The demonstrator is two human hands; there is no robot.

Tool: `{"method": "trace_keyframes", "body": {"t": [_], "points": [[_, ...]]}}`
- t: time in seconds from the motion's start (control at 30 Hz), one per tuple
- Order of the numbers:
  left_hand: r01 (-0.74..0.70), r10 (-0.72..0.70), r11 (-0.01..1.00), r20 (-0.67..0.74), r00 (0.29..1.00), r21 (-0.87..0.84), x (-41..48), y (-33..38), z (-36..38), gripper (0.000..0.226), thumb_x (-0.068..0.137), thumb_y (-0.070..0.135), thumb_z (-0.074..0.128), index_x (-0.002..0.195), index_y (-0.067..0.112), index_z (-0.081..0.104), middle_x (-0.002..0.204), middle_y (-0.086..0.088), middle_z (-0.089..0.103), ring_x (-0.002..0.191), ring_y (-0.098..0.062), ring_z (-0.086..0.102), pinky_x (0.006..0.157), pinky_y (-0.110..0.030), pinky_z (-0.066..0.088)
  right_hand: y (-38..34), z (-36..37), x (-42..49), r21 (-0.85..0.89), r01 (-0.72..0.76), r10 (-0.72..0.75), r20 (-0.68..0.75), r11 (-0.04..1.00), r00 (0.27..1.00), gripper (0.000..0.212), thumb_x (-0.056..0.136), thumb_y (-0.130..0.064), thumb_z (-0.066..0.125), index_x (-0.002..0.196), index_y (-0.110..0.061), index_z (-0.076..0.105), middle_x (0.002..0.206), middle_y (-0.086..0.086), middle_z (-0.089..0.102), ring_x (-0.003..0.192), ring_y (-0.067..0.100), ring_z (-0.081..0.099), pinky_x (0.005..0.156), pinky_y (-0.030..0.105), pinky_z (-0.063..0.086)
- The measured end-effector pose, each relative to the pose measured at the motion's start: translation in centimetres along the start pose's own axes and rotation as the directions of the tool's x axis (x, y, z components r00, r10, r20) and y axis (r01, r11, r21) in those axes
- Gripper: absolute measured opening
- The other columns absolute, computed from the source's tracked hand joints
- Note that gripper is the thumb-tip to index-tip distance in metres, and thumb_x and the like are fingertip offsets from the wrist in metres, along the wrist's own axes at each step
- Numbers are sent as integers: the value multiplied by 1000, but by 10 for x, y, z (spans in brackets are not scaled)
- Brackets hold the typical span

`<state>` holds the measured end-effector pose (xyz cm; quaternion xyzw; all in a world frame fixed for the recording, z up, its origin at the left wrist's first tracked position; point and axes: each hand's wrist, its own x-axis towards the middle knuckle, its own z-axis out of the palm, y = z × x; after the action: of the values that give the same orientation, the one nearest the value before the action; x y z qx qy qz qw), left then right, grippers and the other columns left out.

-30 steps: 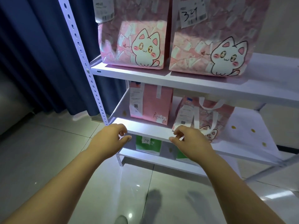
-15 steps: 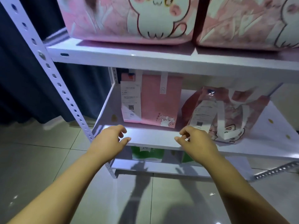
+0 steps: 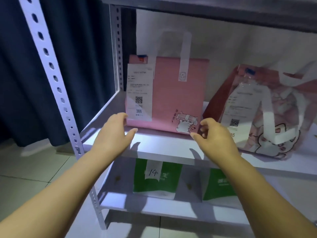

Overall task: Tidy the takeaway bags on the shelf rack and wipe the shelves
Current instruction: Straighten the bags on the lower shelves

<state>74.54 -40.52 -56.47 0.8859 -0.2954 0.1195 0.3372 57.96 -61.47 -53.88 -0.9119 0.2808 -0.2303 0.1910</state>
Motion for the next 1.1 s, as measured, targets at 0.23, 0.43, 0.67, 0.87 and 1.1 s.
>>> {"method": "trace_keyframes", "body": {"t": [0.23,0.43,0.67,0.87,1.1], "points": [[29,-25,999,-142,989,22,16,-6,29,44,81,40,66,93,14,33,95,-3,34,105,-30,37,79,-31,28,1,29,14,-65,-62,57,-78,996,995,52,81,-39,67,115,-8,42,115,8,44,89,20,43,73,31,39],[111,-111,994,17,994,10,35,-9,26,45,84,43,59,108,8,44,100,-7,48,110,-28,35,76,-35,36,-7,32,26,-38,-104,104,1,994,995,41,82,-38,66,99,-6,45,97,7,52,76,19,52,60,31,41],[40,-40,999,1,999,-22,35,-10,18,43,82,41,61,113,13,50,110,-6,57,110,-26,40,83,-36,42,-6,26,28,96,-109,107,19,989,994,34,82,-34,67,98,-10,50,89,4,59,77,17,57,65,35,50],[48,-49,999,36,998,9,32,-12,11,42,83,41,61,112,13,51,109,-4,58,108,-25,46,83,-38,47,-7,25,24,67,-111,109,37,992,993,40,82,-39,66,102,-10,48,98,4,56,83,17,55,69,35,47],[-67,67,998,-128,989,8,13,-2,9,50,82,43,60,123,17,49,121,-6,50,112,-26,46,91,-40,44,-7,7,-2,23,117,-110,-205,993,973,48,86,-39,61,127,-18,48,120,-2,55,102,14,55,86,29,46]]}}
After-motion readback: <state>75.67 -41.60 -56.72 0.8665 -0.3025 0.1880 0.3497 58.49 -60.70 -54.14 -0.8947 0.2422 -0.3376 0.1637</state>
